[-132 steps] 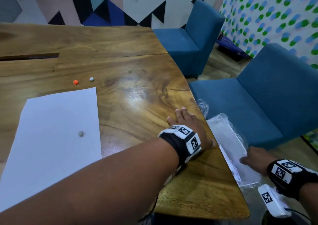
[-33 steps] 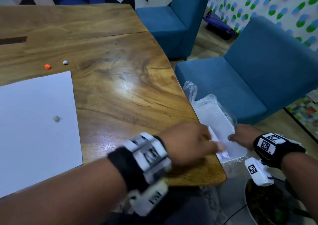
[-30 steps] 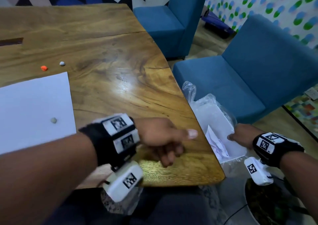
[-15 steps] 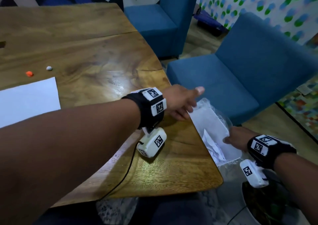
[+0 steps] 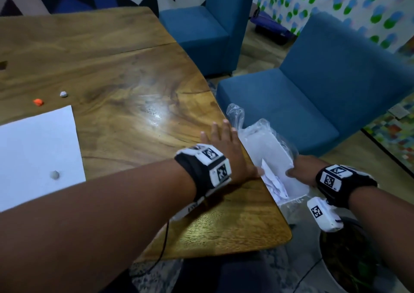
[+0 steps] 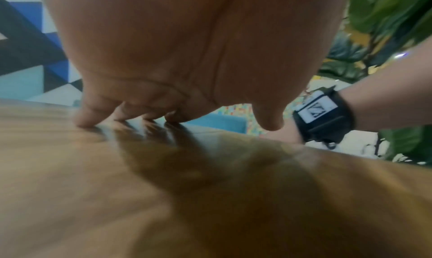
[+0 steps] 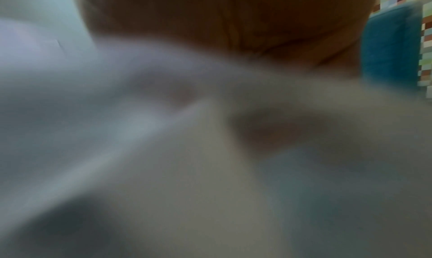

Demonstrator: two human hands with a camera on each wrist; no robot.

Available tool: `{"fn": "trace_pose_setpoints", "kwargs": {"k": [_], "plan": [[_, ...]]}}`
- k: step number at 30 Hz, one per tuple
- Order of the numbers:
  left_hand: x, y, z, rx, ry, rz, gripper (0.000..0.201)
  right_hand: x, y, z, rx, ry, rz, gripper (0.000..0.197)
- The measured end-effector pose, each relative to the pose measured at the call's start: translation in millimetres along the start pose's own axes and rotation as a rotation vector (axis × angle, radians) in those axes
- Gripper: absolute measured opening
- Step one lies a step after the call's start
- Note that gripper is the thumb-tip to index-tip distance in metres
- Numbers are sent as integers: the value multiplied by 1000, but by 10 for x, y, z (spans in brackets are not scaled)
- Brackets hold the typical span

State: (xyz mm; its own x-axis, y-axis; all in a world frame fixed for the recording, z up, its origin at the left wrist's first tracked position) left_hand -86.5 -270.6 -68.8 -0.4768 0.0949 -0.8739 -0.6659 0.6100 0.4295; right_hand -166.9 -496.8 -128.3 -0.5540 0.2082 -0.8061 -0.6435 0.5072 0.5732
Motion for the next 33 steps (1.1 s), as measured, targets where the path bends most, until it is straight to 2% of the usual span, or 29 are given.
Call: {"fn": "trace_pose_setpoints", "kwargs": {"k": [3,5,7,9,11,13,15,17,18,20,23,25,27,29,32,33], "plan": [[74,216,-248,318,-55,113,96,-28,-20,31,-8,16,-2,38],[-27,288,-252,404,-1,129,87,-36,-41,22,-16,18,-6,39],[-149,194,-102,299,27,-6,87,-29,-27,-5,-6,15,-7,38],[-232,59,106,107,9,-110,94,5,-14,-47,3,9,-11,39],[-229,-41,221,-55,12,-78,104,42,-22,-82,5,3,-18,39],[-184,-24,176,-61,26,-16,110,66,-18,-95,13,2,-14,40],[-141,43,97,75,27,19,105,72,-21,-88,21,3,-13,41],[-171,92,73,252,40,35,91,78,-42,-81,15,1,-17,40],[-213,83,96,288,53,17,88,81,-53,-82,12,-1,-17,39],[-324,-10,200,194,100,-57,89,92,-64,-75,17,-10,-8,39],[-451,-237,434,-81,146,-129,96,94,-76,-57,15,-13,-6,39],[-469,-341,508,-173,121,-100,102,88,-77,-37,13,-8,-8,39],[-428,-355,427,-184,105,-48,106,90,-81,-31,22,-9,-2,38],[-358,-279,283,-113,66,0,104,85,-79,-7,18,-1,-4,37],[-276,-75,176,204,-18,90,92,69,-80,16,2,3,-11,35],[-279,-9,221,271,-18,80,90,66,-74,13,1,6,-15,34]]}}
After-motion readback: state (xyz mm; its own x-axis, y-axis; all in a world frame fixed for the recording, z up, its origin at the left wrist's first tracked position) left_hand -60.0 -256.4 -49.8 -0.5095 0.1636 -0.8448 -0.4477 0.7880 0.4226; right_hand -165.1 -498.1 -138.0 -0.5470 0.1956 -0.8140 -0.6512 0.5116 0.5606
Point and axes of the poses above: each hand's wrist, its own y-axis away from the middle knuckle, its own x-axis out of the palm, z = x × y, the point moved 1 cm from there along -y, towards the middle knuckle, and after that the axes turned 7 degrees about y, right-handed, at the moved point
